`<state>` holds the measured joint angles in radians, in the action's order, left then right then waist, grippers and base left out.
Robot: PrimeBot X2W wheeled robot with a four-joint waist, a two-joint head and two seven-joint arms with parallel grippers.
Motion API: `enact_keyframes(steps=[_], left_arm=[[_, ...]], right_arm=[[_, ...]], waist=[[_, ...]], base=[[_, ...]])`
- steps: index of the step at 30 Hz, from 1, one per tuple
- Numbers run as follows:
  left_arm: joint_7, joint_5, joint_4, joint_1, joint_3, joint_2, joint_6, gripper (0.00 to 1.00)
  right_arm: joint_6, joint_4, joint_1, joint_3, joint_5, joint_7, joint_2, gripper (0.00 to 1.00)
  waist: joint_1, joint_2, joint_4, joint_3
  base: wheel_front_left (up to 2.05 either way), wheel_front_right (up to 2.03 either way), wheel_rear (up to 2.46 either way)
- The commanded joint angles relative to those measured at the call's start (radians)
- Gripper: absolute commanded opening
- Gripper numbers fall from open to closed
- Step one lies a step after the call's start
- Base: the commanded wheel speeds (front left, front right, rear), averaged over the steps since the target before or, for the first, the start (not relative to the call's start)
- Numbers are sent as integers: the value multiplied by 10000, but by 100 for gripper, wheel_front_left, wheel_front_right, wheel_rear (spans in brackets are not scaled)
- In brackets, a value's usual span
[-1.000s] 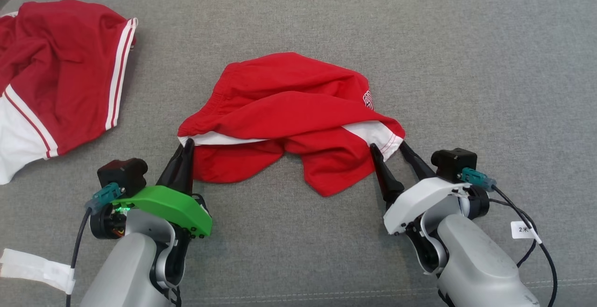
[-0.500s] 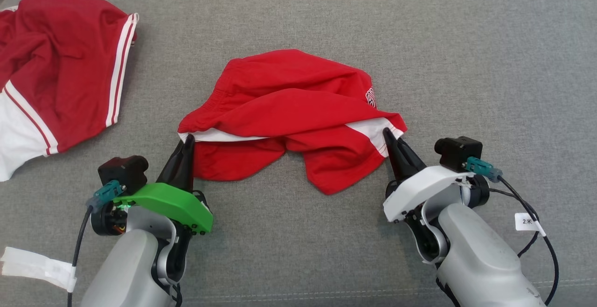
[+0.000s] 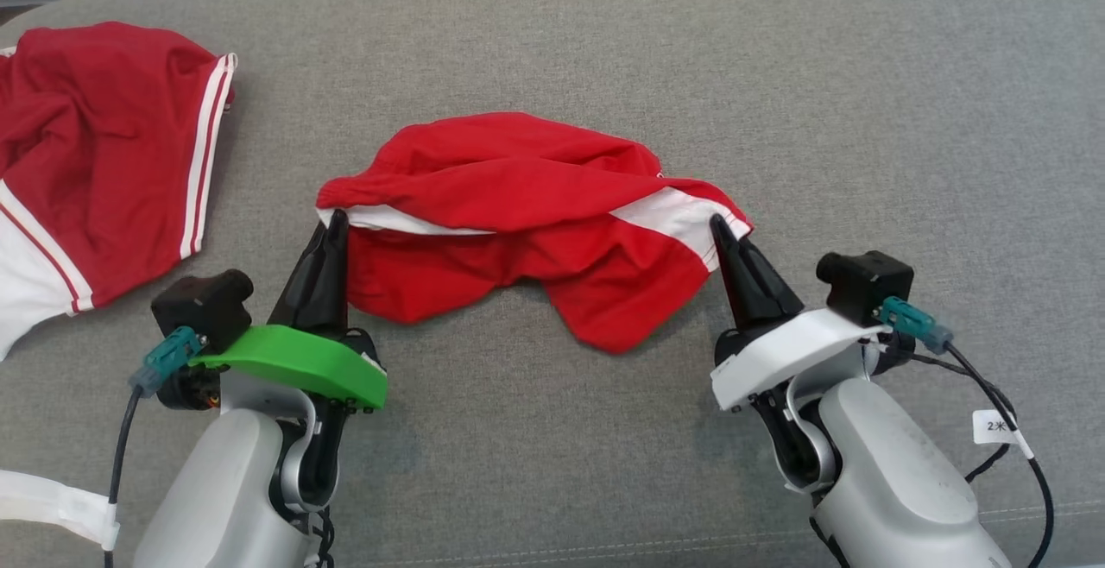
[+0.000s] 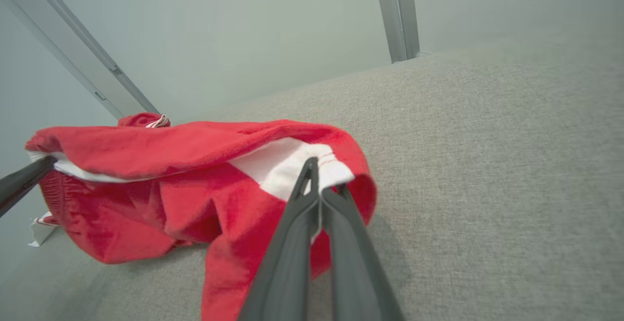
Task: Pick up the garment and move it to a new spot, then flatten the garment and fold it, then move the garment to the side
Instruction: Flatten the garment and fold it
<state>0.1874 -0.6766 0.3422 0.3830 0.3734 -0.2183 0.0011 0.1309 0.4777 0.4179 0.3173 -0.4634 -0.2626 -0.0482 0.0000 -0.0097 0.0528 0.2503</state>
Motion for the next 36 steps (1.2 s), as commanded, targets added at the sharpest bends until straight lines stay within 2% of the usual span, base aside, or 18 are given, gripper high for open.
enact_keyframes(steps=[1,9,16,21,23,28,33,36], left_arm=[[144,-55,-321,-70,-96,-62,6,0],[368,-201,-1633,-268,-306,-70,16,0],[120,-750,-3002,-787,-489,-113,-25,0],[-88,-988,-4162,-1308,-623,-330,131,0],[-309,-1161,-5065,-1679,-648,-435,265,0],[-1011,-1620,-6646,-2119,-581,-583,461,0],[-1825,-1652,-7029,-1631,-443,-884,574,0],[-2307,-1820,-6553,-899,-362,-1020,376,0]], right_arm=[[-3,-410,-113,-212,221,-32,-38,0],[-3,-1956,-277,-1089,1009,-32,-80,0],[-3,-3588,-532,-1723,1457,292,-713,0],[-5,-5068,-1011,-2302,1574,742,-1052,0],[-6,-6017,-1396,-2648,1640,1041,-1078,0],[-8,-7471,-2011,-3098,1696,1594,-993,0],[-8,-7952,-2183,-3037,1655,2129,-971,0],[-5,-7581,-1650,-2675,1054,2386,-920,0]], waist=[[0,97,-106,-177],[0,97,-339,-724],[0,97,-637,-1482],[0,97,-880,-2019],[0,97,-1025,-2275],[0,97,-1204,-2499],[0,97,-1253,-2400],[0,97,-1256,-2129]], base=[[0,0,0],[0,0,0],[0,0,0],[0,0,0],[0,0,0],[0,0,0],[0,0,0],[0,0,0]])
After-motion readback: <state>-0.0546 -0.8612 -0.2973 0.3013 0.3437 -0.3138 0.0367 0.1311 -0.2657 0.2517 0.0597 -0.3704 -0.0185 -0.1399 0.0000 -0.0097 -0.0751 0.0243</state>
